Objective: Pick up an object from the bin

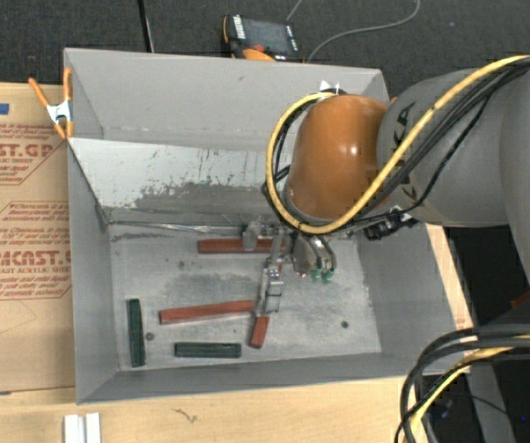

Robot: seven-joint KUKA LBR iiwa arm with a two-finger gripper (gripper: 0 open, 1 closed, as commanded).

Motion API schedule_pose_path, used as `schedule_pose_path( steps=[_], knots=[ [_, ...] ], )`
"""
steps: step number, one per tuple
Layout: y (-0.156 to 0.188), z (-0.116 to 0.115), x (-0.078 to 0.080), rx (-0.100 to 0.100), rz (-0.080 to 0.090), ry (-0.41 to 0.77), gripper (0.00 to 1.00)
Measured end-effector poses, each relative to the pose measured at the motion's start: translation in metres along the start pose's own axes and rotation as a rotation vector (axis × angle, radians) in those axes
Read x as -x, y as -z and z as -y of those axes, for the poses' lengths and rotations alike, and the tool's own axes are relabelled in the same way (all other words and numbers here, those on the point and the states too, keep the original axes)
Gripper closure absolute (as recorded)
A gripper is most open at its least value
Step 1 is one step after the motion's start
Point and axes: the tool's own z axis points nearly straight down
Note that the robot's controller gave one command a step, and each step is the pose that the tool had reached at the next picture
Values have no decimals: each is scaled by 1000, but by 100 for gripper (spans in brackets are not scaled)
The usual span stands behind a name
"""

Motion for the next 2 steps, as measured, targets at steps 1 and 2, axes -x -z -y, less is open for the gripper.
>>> schedule_pose_path(
  steps=[1, 2],
  knots=[
    [-103, -68, -21, 0, -5, 299, 0],
    [-100, -68, -19, 0, -2, 296, 100]
  ],
)
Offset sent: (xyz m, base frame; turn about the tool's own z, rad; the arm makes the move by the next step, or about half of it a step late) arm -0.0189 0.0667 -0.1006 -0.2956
